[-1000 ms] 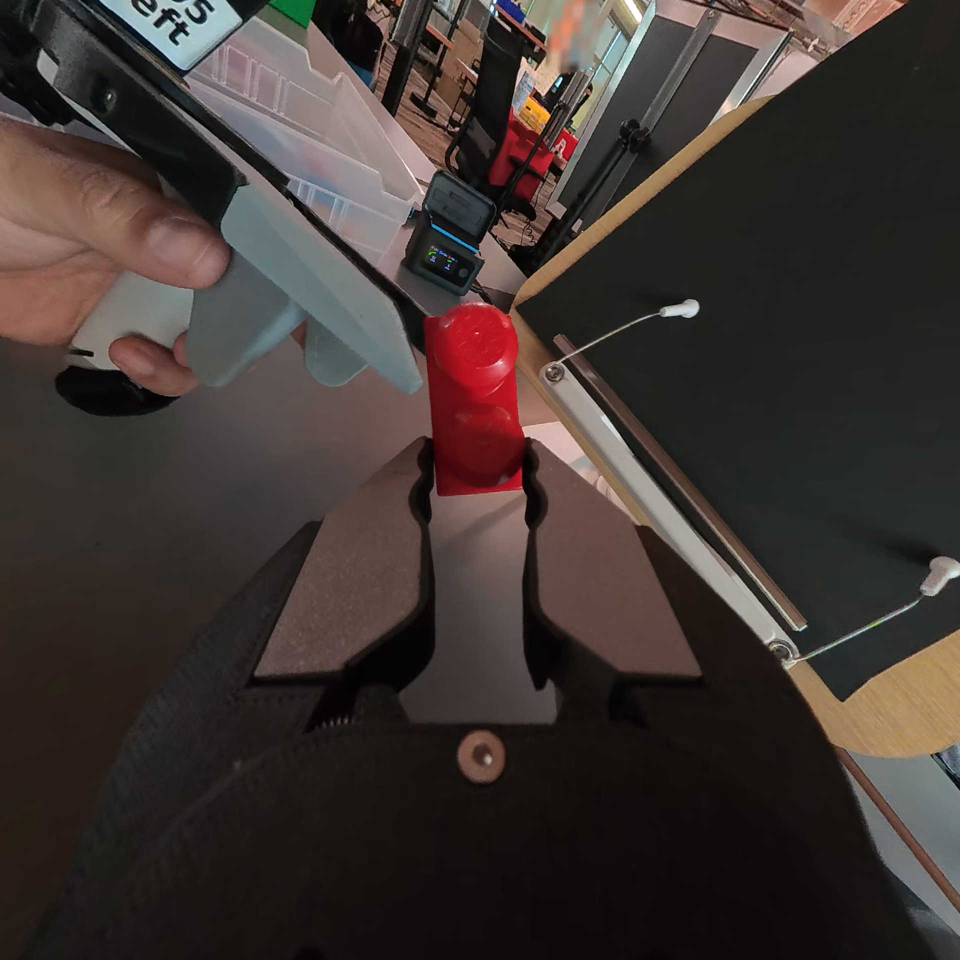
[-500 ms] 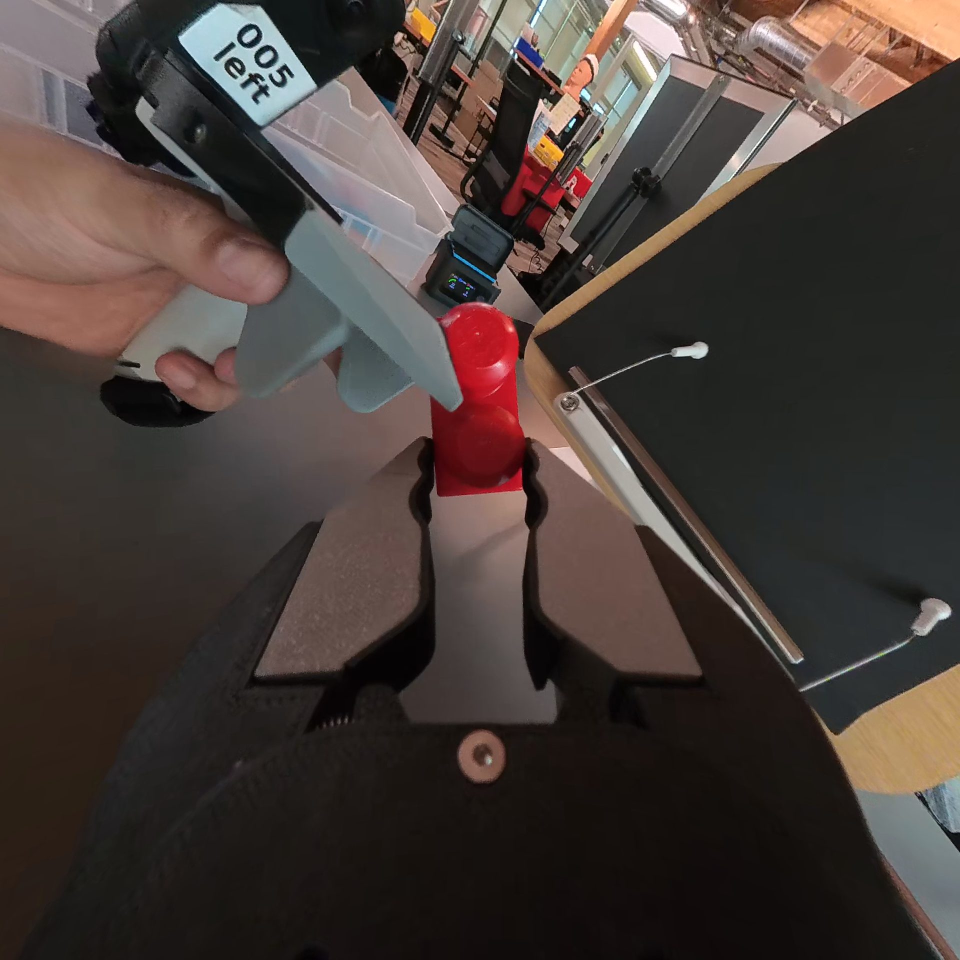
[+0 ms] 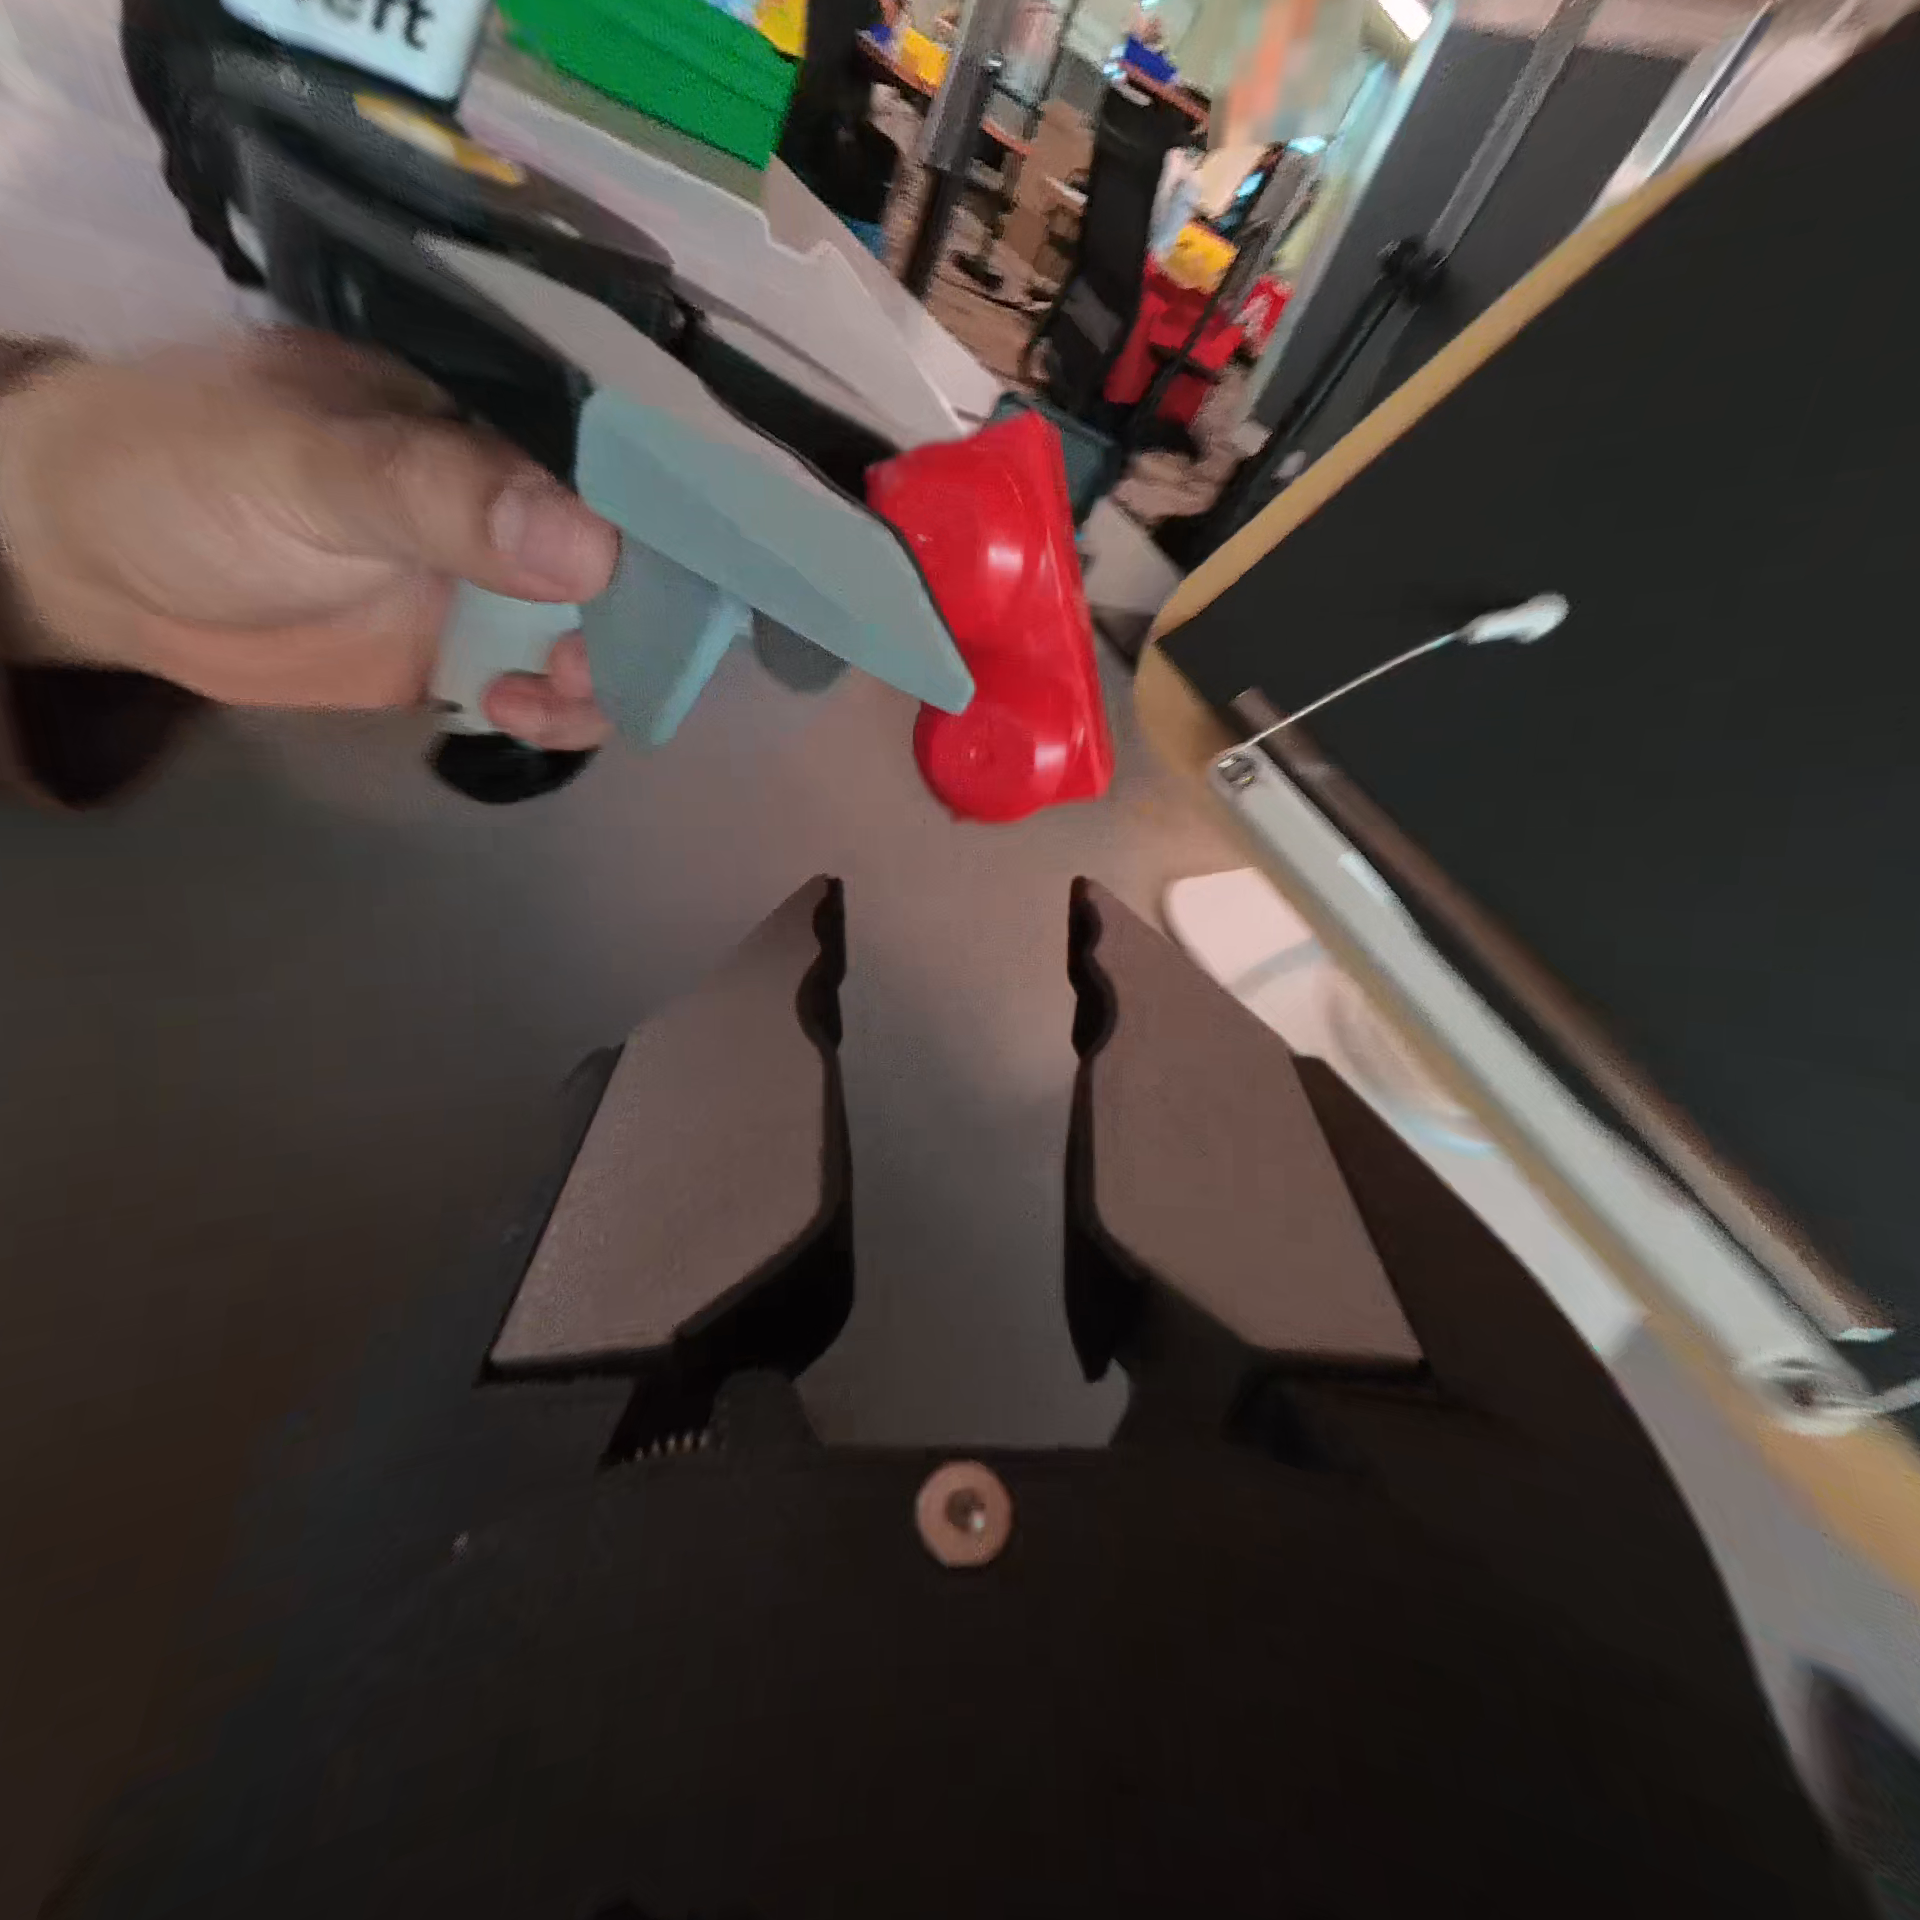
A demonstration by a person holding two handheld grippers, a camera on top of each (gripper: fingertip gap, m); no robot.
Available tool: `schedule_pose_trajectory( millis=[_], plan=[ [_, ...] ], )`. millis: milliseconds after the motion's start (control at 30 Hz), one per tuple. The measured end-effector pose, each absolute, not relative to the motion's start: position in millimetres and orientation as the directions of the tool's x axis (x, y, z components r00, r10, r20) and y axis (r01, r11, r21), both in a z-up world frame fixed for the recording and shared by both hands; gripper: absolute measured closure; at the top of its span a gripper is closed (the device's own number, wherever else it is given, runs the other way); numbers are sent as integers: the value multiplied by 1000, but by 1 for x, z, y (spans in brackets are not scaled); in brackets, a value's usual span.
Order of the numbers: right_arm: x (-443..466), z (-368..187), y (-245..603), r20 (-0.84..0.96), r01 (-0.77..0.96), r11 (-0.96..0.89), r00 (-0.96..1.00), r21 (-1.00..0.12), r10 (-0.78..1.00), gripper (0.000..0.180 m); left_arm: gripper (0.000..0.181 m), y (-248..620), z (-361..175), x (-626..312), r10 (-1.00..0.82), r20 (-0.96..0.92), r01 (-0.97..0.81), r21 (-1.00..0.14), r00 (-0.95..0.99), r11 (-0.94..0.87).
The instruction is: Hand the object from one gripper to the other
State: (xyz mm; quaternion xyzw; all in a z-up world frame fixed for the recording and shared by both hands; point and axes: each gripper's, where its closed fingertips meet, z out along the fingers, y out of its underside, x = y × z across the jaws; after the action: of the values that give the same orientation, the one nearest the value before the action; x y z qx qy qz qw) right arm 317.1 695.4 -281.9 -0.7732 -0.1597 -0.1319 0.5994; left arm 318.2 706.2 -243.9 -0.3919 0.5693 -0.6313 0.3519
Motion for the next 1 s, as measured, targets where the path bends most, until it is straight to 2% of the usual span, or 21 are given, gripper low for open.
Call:
schedule_pose_trajectory(
  millis=[33, 100, 200, 333, 433, 533, 600, 667, 767, 833, 900, 1000],
  plan=[
    [315, -284, 695, 299, 322, -228, 946, -919, 128, 137, 139, 711, -242, 318, -917, 7, 31, -999, -398, -21],
    [316, -280, 694, 107, 140, -207, 981, -968, 165, 121, 139, 716, -243, 319, -938, -147, 55, -989, -313, 137],
    [318, -267, 692, -122, -89, -150, 967, -985, 223, 110, 139, 712, -245, 319, -910, -333, 74, -943, -246, 325],
    [321, -258, 690, -370, -345, -135, 886, -929, 281, 98, 139, 690, -250, 318, -815, -529, 131, -849, -236, 513],
    [309, -252, 690, -498, -474, -159, 789, -866, 360, 93, 138, 678, -259, 320, -744, -630, 118, -775, -222, 620],
    [300, -257, 695, -572, -533, -213, 728, -819, 379, 105, 138, 671, -265, 321, -686, -698, 109, -713, -203, 693],
    [301, -263, 698, -580, -534, -228, 731, -814, 359, 110, 138, 670, -267, 321, -686, -702, 96, -709, -192, 699],
    [301, -265, 698, -564, -510, -240, 746, -826, 354, 110, 138, 671, -268, 321, -711, -677, 87, -733, -189, 675],
    [309, -263, 694, -447, -398, -211, 839, -893, 309, 110, 137, 674, -272, 322, -757, -618, 49, -781, -213, 623],
    [318, -254, 689, -398, -367, -157, 870, -917, 291, 110, 127, 683, -278, 325, -793, -568, -5, -812, -220, 584],
    [323, -238, 681, -399, -396, -78, 859, -915, 321, 110, 117, 690, -283, 327, -826, -514, -48, -842, -231, 538],
    [327, -222, 672, -521, -560, -40, 740, -828, 426, 110, 116, 694, -277, 327, -834, -515, -33, -846, -198, 531]
  ],
)
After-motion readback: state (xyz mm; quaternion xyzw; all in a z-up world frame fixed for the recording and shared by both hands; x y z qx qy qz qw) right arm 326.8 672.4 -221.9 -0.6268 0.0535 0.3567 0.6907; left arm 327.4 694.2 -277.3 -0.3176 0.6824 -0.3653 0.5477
